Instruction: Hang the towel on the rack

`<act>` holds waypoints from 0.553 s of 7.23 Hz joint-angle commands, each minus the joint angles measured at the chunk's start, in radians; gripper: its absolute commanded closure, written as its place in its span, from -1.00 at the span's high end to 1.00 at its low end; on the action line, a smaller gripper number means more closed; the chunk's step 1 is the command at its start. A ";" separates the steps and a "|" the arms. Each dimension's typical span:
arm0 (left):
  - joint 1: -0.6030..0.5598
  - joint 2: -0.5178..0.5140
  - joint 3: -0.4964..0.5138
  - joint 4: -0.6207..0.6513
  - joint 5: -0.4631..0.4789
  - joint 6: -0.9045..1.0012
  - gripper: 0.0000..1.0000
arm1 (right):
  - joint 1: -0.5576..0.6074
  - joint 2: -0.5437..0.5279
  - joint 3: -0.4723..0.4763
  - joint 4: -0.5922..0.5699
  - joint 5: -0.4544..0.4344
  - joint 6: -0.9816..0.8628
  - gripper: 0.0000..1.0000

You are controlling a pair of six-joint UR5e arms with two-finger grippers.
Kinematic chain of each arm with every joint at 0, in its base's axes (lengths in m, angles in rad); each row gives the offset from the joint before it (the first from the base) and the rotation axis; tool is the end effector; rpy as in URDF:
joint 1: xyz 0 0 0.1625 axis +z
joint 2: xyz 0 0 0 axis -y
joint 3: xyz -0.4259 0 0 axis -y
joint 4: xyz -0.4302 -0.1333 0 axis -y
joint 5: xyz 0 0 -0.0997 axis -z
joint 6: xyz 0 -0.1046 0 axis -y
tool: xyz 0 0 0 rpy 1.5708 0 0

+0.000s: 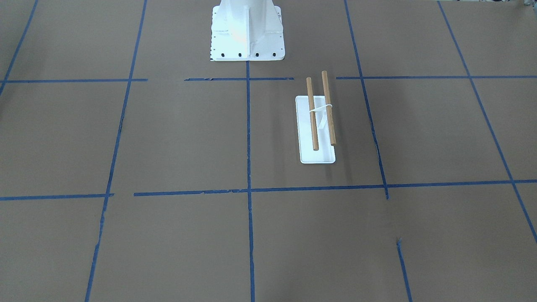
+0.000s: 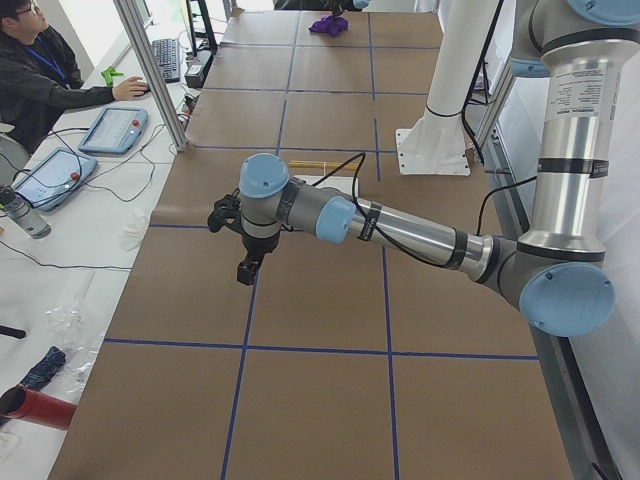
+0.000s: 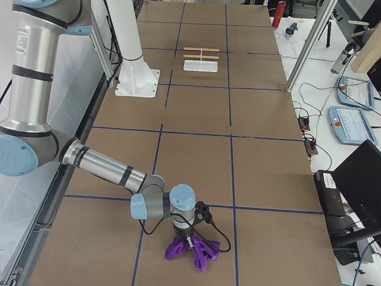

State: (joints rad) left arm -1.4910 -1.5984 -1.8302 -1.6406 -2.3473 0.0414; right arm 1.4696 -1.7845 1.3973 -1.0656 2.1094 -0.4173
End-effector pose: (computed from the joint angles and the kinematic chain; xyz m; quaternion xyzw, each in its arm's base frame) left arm -0.0165 -0.5469 0.5015 0.1571 0.3756 0.1222 0.9051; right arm 0.0371 -0.4235 0.8186 0.0979 -0.2533 -0.2618 0.9261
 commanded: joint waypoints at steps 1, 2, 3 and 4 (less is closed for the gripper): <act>0.000 0.000 0.005 -0.042 0.000 0.000 1.00 | -0.002 0.002 0.127 -0.074 0.018 -0.003 -1.00; 0.000 0.002 0.015 -0.080 -0.001 -0.002 1.00 | 0.000 0.023 0.251 -0.220 0.024 -0.003 -1.00; 0.000 0.002 0.011 -0.103 -0.001 -0.005 1.00 | 0.000 0.083 0.375 -0.407 0.024 -0.003 -1.00; 0.002 0.000 0.005 -0.176 -0.001 -0.012 1.00 | -0.008 0.185 0.444 -0.570 0.030 0.006 -1.00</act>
State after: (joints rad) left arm -1.4906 -1.5975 -1.8211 -1.7498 -2.3484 0.0360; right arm 1.4673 -1.6976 1.7302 -1.4326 2.1340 -0.4179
